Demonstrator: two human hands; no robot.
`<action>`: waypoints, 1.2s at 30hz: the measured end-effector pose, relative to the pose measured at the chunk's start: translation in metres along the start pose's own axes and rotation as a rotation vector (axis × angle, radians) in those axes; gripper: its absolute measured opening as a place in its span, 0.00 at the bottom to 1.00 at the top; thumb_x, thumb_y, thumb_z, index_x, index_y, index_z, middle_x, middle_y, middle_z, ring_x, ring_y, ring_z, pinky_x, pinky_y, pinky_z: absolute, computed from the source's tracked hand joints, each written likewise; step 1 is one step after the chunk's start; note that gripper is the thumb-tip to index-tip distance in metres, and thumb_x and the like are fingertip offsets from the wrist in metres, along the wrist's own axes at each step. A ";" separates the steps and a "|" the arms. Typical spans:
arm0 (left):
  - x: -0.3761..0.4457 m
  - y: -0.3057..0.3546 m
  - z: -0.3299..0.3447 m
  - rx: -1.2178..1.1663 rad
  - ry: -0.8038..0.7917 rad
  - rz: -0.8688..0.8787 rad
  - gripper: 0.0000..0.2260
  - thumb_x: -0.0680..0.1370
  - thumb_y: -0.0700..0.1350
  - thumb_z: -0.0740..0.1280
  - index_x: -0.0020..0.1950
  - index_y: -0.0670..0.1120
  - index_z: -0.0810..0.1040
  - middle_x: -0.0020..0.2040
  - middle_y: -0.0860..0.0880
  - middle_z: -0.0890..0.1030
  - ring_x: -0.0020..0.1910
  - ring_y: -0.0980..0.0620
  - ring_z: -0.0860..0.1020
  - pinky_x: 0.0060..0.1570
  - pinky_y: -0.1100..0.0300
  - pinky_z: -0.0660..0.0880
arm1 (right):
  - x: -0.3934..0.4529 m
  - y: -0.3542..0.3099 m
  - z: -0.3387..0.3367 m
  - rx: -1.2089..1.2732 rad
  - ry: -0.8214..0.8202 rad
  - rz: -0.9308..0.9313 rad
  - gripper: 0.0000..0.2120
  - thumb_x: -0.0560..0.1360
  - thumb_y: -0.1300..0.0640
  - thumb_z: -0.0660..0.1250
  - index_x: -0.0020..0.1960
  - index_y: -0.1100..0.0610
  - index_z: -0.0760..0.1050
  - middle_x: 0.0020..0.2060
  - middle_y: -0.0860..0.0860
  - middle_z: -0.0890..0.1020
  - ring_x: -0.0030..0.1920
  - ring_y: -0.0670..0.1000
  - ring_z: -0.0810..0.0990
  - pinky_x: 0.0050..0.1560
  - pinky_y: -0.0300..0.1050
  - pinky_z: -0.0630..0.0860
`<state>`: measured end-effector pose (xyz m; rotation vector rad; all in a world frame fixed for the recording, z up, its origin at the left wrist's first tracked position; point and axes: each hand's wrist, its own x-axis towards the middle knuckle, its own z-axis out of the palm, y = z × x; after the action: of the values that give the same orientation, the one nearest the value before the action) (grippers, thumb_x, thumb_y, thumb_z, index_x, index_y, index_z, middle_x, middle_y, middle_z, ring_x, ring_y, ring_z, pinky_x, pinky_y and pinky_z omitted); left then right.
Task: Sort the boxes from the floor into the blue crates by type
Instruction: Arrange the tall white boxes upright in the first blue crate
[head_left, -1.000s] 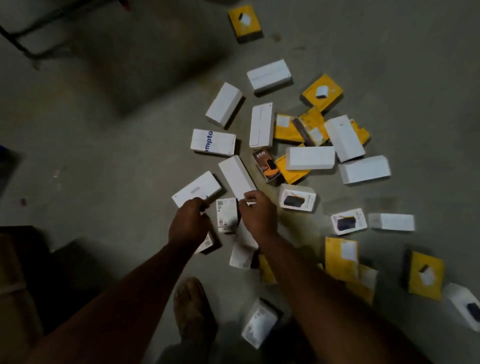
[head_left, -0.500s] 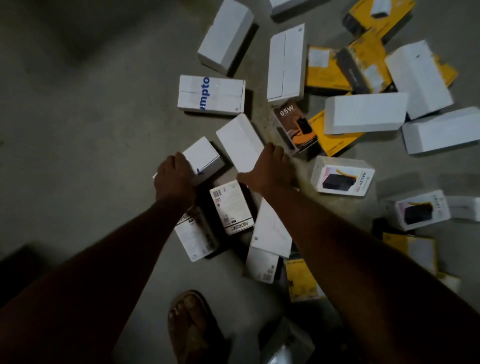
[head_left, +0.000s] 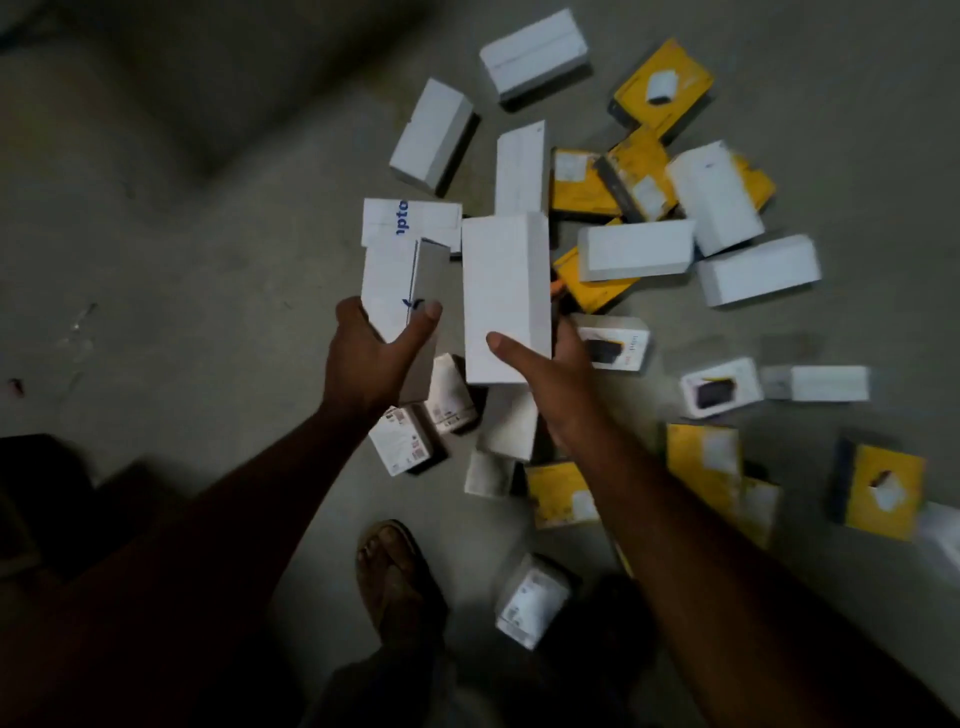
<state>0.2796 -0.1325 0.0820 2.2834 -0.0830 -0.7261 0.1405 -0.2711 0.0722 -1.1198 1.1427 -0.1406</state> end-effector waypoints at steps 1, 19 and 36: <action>-0.027 0.026 -0.007 -0.071 -0.018 0.009 0.30 0.69 0.71 0.70 0.60 0.51 0.70 0.53 0.58 0.79 0.50 0.62 0.79 0.50 0.58 0.76 | -0.030 -0.019 -0.013 0.081 -0.030 0.037 0.33 0.61 0.49 0.82 0.63 0.52 0.76 0.56 0.50 0.86 0.56 0.51 0.86 0.59 0.57 0.82; -0.496 0.380 -0.101 -0.419 -1.031 0.017 0.20 0.79 0.50 0.67 0.69 0.47 0.74 0.63 0.44 0.82 0.60 0.44 0.81 0.53 0.51 0.80 | -0.524 -0.238 -0.275 0.619 0.228 -0.086 0.34 0.66 0.56 0.76 0.70 0.55 0.72 0.61 0.56 0.83 0.63 0.61 0.81 0.64 0.66 0.76; -0.820 0.342 -0.112 0.158 -1.758 0.342 0.18 0.80 0.46 0.69 0.69 0.45 0.75 0.62 0.43 0.82 0.60 0.42 0.81 0.53 0.49 0.81 | -0.935 -0.123 -0.251 0.722 1.221 -0.459 0.34 0.71 0.51 0.76 0.73 0.42 0.67 0.65 0.42 0.80 0.62 0.45 0.81 0.55 0.44 0.81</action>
<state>-0.2991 -0.0979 0.7645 1.0055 -1.2696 -2.2529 -0.4392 0.0717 0.7782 -0.5422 1.6274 -1.6316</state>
